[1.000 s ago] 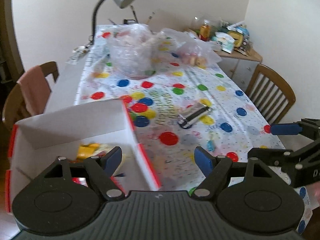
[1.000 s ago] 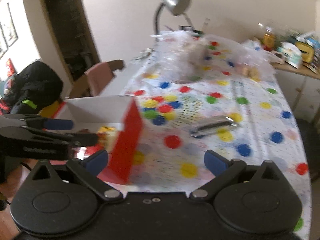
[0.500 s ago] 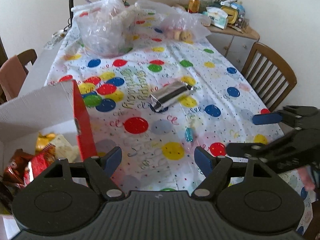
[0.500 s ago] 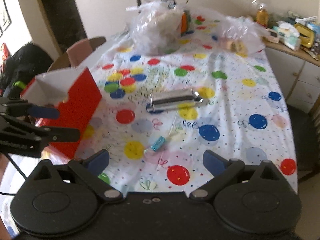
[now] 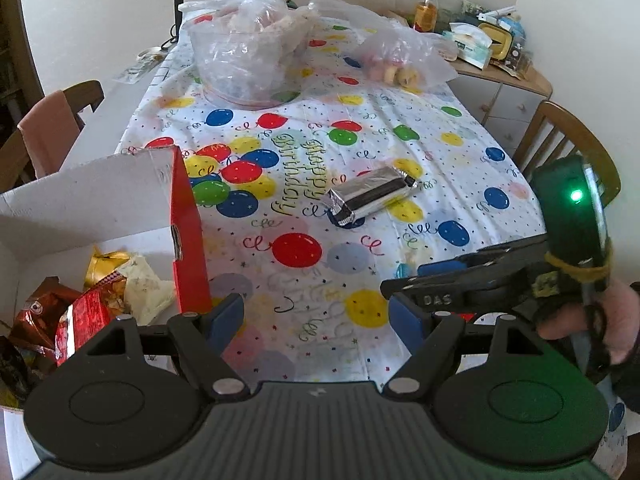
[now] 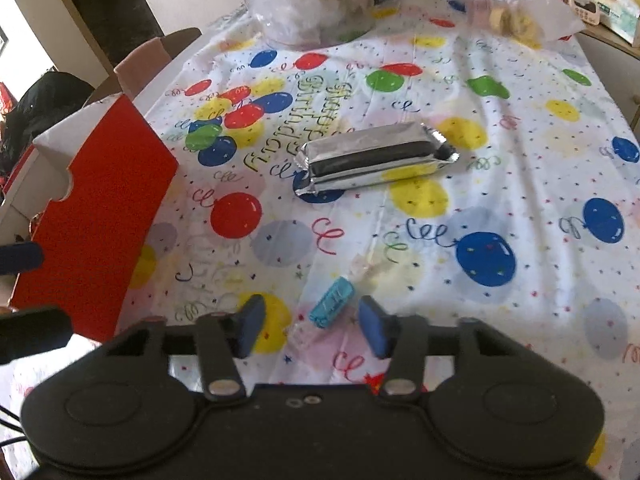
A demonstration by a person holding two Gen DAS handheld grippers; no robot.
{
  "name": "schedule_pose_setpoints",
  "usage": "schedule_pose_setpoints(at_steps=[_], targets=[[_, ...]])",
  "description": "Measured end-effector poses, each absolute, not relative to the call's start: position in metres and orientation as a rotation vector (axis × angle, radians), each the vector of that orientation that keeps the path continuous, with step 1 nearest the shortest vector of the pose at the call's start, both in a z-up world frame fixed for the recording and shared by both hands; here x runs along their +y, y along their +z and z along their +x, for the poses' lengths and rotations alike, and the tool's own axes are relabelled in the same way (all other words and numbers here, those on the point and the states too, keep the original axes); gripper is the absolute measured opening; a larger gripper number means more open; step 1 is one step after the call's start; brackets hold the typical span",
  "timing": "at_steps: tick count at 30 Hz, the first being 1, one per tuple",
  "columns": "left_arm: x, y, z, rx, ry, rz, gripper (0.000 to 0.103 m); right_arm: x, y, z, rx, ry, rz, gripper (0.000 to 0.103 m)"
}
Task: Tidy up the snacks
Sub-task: 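Grasp the blue candy with the right gripper while the left gripper grasps the silver foil bar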
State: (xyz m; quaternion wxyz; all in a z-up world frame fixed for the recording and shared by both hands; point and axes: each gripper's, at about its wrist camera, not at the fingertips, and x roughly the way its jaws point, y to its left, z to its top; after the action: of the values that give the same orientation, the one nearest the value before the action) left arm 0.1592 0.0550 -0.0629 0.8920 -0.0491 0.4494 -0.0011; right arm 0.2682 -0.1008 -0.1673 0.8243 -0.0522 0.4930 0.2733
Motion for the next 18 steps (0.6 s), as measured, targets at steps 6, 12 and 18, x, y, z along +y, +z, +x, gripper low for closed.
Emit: schedule_pose_setpoints(at_steps=[6, 12, 18], targets=[[0.048, -0.057, 0.174, 0.924, -0.016, -0.049, 0.079, -0.096, -0.174, 0.275, 1.079, 0.547, -0.148, 0.027], [0.037, -0.056, 0.199, 0.929, -0.066, 0.040, 0.079, -0.103, -0.176, 0.279, 1.082, 0.539, -0.124, 0.012], [0.021, -0.065, 0.242, 0.962, -0.189, 0.156, 0.079, -0.128, -0.167, 0.284, 1.065, 0.538, -0.071, 0.011]])
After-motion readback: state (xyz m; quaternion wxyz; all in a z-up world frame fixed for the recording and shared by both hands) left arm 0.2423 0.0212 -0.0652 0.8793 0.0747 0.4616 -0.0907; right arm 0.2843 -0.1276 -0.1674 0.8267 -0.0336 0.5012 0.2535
